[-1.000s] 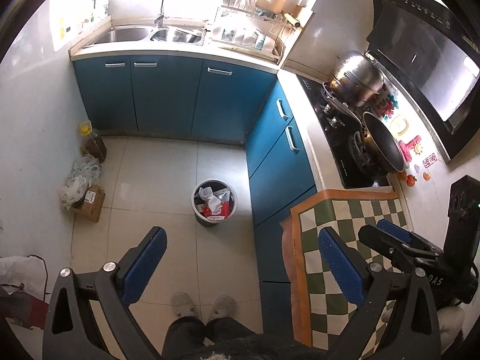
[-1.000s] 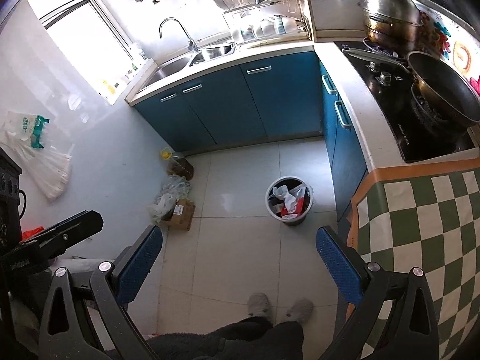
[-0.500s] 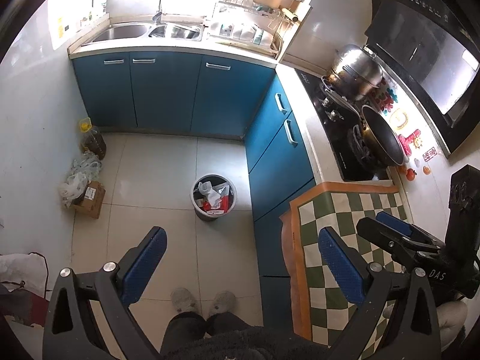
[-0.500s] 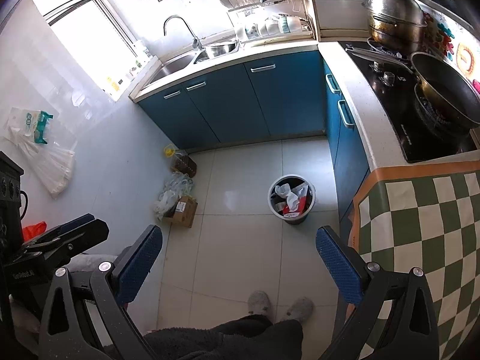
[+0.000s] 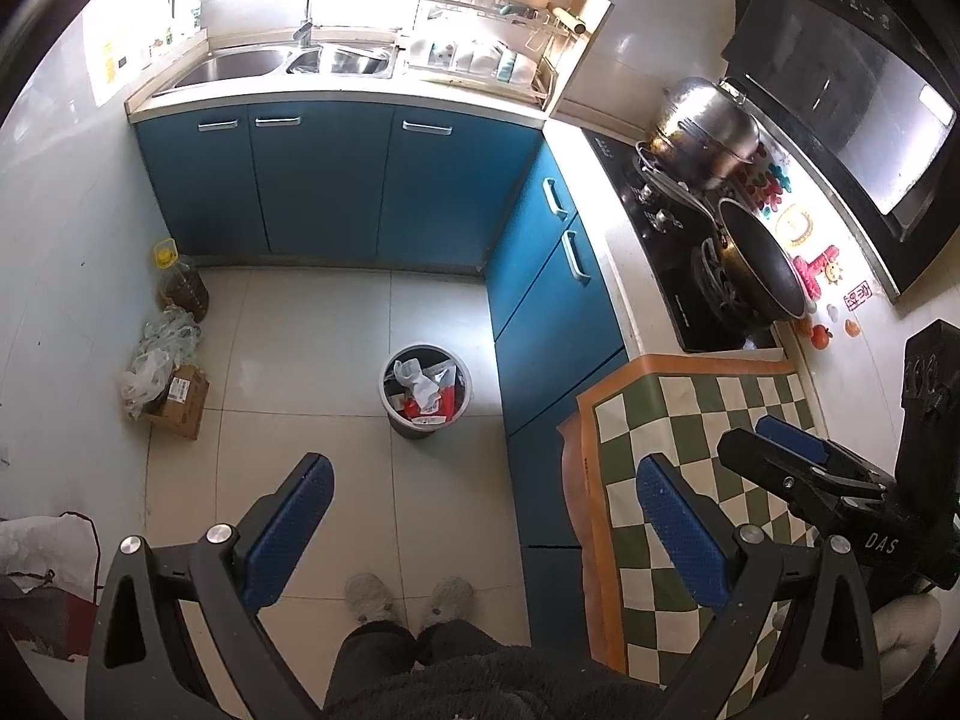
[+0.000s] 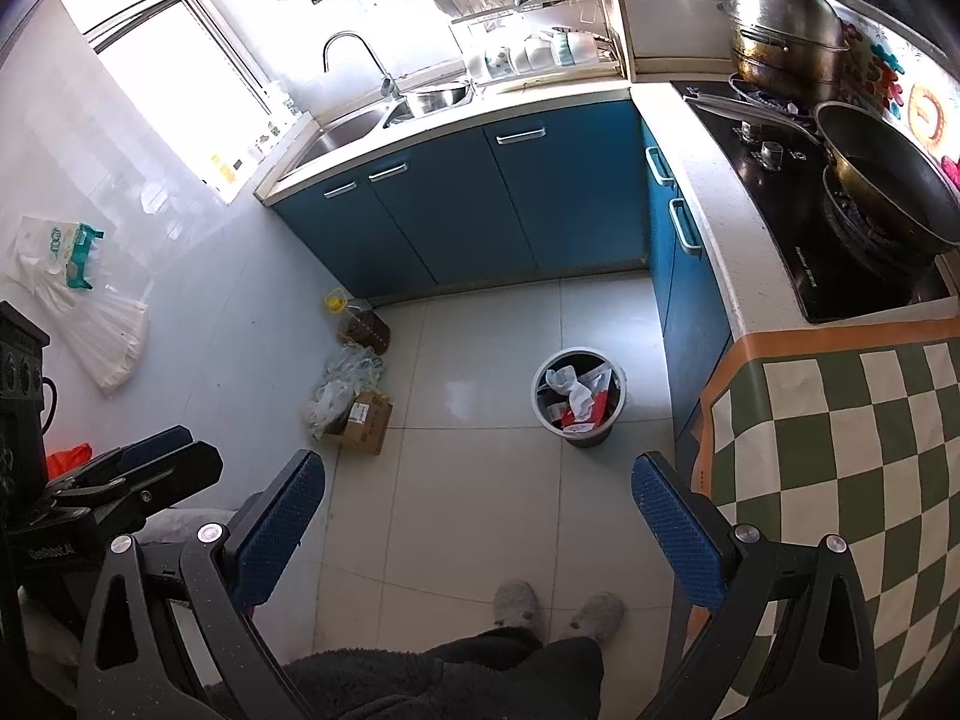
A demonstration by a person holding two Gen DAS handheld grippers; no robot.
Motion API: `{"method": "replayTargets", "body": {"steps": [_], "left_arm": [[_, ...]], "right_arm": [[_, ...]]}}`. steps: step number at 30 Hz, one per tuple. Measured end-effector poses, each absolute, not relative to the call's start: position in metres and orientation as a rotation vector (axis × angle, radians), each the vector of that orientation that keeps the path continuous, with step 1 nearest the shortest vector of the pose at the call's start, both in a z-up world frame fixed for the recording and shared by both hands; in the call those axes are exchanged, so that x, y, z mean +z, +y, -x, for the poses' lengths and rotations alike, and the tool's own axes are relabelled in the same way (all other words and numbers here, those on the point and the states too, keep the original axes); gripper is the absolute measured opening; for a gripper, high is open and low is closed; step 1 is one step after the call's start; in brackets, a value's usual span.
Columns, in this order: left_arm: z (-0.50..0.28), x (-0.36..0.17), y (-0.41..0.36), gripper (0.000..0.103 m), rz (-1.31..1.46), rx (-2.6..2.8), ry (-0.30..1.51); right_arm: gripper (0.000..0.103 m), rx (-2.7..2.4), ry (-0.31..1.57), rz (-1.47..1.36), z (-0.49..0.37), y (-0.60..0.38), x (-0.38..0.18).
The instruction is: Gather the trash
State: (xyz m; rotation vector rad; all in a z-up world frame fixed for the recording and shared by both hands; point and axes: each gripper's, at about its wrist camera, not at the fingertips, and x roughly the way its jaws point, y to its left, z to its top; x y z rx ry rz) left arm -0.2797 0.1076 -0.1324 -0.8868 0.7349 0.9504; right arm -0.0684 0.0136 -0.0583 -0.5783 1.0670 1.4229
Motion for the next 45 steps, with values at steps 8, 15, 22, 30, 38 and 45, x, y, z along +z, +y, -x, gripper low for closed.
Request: {"method": "replayTargets", "body": {"steps": [8, 15, 22, 30, 38, 45], "left_arm": [[0.278, -0.134, 0.108, 0.103, 0.892, 0.939, 0.738], [0.274, -0.135, 0.108, 0.103, 0.895, 0.929, 0.742], [0.276, -0.134, 0.108, 0.103, 0.894, 0.917, 0.740], [0.273, -0.134, 0.109, 0.103, 0.896, 0.908, 0.740], [0.268, -0.135, 0.112, 0.103, 0.895, 0.890, 0.743], [0.267, -0.135, 0.114, 0.103, 0.895, 0.885, 0.743]], "right_arm": [[0.103, 1.420, 1.075, 0.579, 0.064, 0.013, -0.058], [0.103, 1.422, 1.085, 0.577, 0.062, 0.009, -0.059], [0.103, 1.419, 1.085, 0.577, 0.059, 0.005, -0.060], [0.103, 1.414, 1.091, 0.573, 0.053, 0.002, -0.058], [0.103, 1.415, 1.094, 0.570, 0.050, 0.001, -0.058], [0.103, 1.411, 1.097, 0.567, 0.049, 0.000, -0.058]]}}
